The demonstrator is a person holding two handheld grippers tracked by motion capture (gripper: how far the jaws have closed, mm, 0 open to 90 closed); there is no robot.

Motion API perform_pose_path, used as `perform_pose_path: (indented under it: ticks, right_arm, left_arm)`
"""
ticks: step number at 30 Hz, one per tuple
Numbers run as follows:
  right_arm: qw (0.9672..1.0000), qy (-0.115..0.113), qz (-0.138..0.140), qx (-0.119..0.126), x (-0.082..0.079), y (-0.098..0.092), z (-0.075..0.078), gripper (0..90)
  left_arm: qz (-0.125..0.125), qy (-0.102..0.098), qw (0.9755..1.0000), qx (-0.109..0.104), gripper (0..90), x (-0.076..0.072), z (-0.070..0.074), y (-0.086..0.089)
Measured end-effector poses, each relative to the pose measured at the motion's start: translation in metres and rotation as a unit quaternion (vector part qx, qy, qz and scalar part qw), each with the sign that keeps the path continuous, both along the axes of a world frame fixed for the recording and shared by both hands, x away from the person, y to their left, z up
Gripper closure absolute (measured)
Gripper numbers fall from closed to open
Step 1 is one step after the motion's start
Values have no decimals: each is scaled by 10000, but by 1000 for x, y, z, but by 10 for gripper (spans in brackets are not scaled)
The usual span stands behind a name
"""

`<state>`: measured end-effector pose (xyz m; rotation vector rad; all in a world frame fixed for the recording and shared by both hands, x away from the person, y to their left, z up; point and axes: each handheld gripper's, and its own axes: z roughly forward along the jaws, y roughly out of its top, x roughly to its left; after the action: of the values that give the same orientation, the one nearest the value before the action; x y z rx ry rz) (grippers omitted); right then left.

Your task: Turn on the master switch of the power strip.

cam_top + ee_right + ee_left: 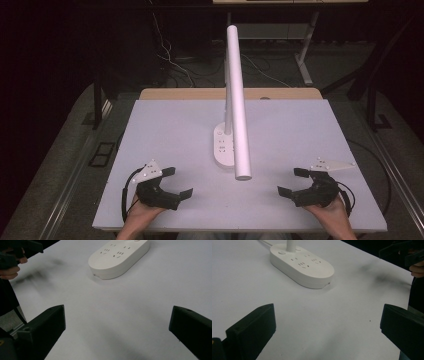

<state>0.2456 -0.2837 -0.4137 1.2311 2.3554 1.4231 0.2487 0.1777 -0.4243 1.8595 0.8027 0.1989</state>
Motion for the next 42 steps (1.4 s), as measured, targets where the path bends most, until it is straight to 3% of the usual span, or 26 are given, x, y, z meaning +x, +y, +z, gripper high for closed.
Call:
perform_pose_path:
  ticks: [3,26,42]
  right_arm:
    - [10000,-5,-1,-1,0,0,0,2]
    - [10000,74,-14,-20,2,-4,-1,2]
    - [9999,41,2,-103,2,-4,-2,2]
  left_arm:
    - [-27,46,10000,-22,0,0,0,-1]
    - [-282,141,9987,398,0,6,10,-13]
    - [-441,175,9974,551,0,24,27,-13]
